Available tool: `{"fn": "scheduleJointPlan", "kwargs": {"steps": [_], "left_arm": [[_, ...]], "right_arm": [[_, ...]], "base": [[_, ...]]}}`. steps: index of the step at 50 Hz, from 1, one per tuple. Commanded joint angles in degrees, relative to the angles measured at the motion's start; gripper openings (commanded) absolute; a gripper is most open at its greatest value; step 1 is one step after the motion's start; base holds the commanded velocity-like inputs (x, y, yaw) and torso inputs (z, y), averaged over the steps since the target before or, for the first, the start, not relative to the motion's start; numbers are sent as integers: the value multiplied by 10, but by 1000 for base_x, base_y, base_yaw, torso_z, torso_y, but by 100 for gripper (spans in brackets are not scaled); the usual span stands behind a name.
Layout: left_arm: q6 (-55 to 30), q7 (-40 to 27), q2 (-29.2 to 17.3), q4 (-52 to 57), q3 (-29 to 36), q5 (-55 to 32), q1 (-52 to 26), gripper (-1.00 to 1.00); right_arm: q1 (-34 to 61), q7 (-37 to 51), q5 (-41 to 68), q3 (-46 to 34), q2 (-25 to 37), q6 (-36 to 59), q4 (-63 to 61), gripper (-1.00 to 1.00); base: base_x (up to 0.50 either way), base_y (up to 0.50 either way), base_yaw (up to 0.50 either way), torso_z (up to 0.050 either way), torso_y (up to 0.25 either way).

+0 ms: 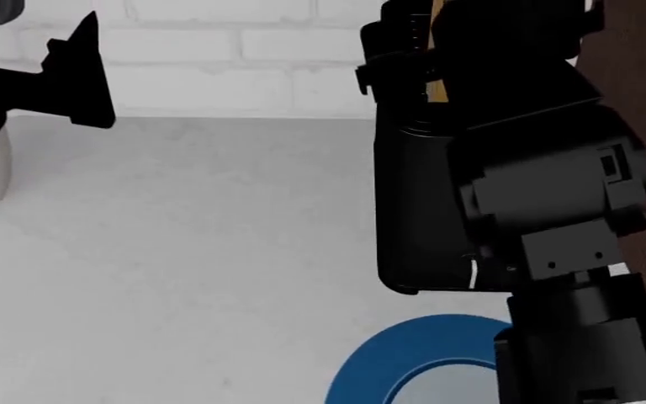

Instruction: Place the toasted item on a plate.

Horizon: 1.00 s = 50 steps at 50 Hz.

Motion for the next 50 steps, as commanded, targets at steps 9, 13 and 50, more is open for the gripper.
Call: {"fn": "scheduleJointPlan", "kwargs": {"steps": [9,13,50], "left_arm": [[14,3,2,-15,11,4,3,100],[20,5,4,-21,17,7,3,100],[28,3,-2,-28,19,3,7,100]], "right_arm": [[36,-16,-16,-13,-33,-108,184,100],[50,-23,-20,-15,-43,-147,247,100],[81,-47,-39,-5,-80,-226,422,100]], "base": [[0,0,0,0,0],[0,0,0,0,0],[0,0,0,0,0]]}}
